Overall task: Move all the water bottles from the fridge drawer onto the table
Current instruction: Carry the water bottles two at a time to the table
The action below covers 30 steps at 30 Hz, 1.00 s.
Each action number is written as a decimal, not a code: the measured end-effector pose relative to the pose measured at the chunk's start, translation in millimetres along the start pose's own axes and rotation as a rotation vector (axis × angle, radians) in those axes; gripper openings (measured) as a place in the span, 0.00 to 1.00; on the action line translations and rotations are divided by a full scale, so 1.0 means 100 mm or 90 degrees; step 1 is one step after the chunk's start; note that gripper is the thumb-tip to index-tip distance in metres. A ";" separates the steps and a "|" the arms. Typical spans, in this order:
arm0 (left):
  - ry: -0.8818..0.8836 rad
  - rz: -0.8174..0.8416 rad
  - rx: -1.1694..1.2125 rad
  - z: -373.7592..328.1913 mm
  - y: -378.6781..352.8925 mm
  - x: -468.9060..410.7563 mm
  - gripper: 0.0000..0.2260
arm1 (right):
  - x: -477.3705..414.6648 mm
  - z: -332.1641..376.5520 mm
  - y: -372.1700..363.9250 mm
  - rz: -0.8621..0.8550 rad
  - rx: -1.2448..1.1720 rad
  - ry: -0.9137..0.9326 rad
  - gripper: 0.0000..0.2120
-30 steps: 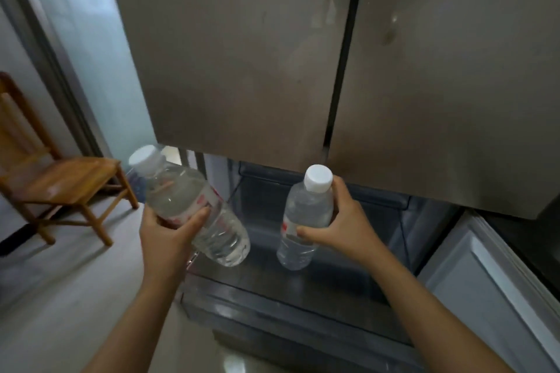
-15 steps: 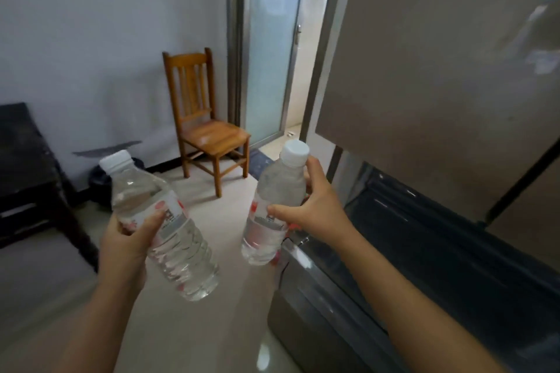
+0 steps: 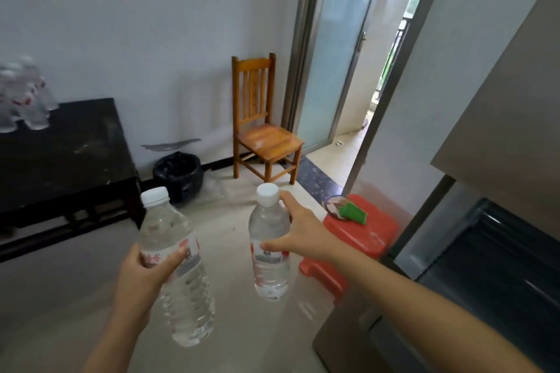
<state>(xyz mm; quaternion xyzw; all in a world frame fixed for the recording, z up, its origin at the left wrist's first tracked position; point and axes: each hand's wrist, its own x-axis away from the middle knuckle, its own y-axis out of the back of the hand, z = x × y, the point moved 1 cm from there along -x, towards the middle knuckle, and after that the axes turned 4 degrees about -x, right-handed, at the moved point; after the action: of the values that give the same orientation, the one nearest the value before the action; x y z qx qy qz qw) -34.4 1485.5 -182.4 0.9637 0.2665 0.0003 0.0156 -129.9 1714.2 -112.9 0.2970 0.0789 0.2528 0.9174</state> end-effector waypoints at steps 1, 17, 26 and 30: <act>0.002 -0.012 -0.002 0.01 0.08 -0.02 0.23 | -0.09 0.03 -0.06 0.019 0.017 0.009 0.35; 0.081 -0.441 -0.059 0.03 1.15 0.66 0.16 | -1.17 0.75 -1.44 0.421 0.019 0.260 0.41; 0.122 -0.766 -0.042 -0.04 0.96 1.53 0.26 | -1.26 0.95 -1.82 0.623 -0.060 0.318 0.36; 0.146 -0.865 -0.039 -0.01 0.92 2.02 0.30 | -1.11 1.07 -2.08 0.687 -0.069 0.343 0.35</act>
<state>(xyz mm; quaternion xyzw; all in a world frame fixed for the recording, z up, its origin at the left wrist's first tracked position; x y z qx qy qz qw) 186.1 1510.9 -180.4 0.5756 0.8115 0.0996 0.0113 -107.3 1458.6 -148.7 0.1732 0.1334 0.7523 0.6215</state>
